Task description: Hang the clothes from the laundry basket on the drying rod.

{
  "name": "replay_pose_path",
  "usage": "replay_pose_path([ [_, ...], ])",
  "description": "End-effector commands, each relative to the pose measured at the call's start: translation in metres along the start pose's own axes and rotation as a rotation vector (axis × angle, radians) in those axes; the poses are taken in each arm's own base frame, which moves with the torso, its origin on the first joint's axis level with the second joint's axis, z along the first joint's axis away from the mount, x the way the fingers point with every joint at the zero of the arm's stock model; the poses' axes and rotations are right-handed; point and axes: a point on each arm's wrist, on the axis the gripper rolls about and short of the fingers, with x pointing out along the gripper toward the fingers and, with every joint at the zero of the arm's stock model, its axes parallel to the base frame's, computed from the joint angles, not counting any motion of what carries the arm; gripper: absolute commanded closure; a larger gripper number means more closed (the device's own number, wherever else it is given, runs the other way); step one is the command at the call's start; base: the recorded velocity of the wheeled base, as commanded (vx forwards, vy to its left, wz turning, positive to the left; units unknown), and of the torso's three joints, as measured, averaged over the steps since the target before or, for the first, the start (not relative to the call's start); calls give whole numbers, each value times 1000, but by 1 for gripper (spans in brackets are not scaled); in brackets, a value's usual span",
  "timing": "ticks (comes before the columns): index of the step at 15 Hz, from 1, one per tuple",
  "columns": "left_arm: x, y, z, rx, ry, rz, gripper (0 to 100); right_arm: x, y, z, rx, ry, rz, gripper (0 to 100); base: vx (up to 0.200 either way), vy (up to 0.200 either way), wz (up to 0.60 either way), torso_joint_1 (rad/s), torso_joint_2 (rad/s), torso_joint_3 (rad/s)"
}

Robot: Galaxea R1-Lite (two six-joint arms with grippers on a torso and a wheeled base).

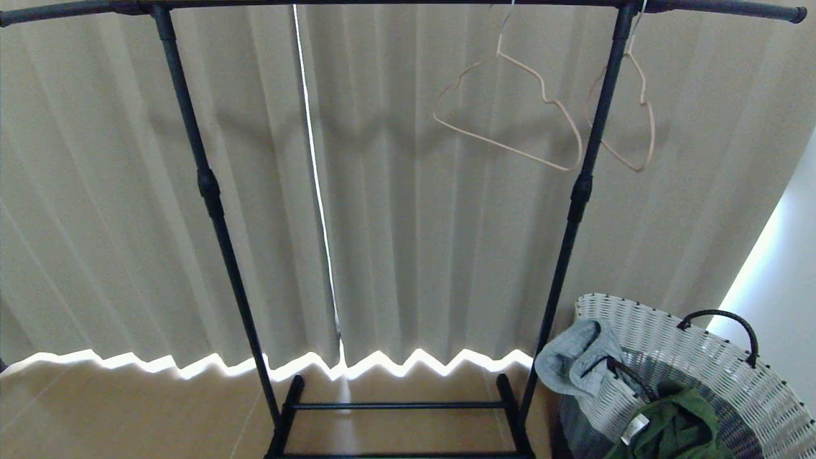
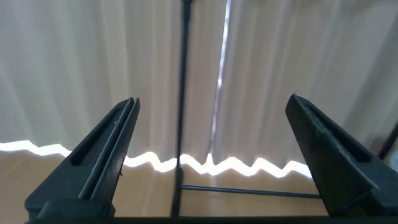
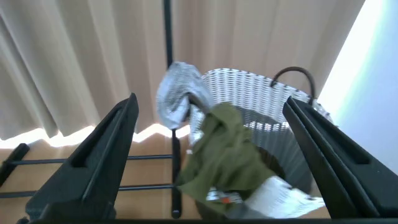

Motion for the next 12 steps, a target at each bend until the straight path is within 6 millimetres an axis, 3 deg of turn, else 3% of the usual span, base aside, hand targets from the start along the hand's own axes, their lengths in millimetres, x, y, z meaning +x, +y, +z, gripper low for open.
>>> replay_pose_path([
  [1, 0, 0, 0, 0, -1, 1, 0, 0, 0, 0, 0, 0, 0, 0, 0, -200, 0, 2, -2, 2],
  [2, 0, 0, 0, 0, -1, 1, 0, 0, 0, 0, 0, 0, 0, 0, 0, -200, 0, 7, 7, 7],
  [12, 0, 0, 0, 14, 1, -2, 0, 0, 0, 0, 2, 0, 0, 0, 0, 0, 0, 0, 0, 0],
])
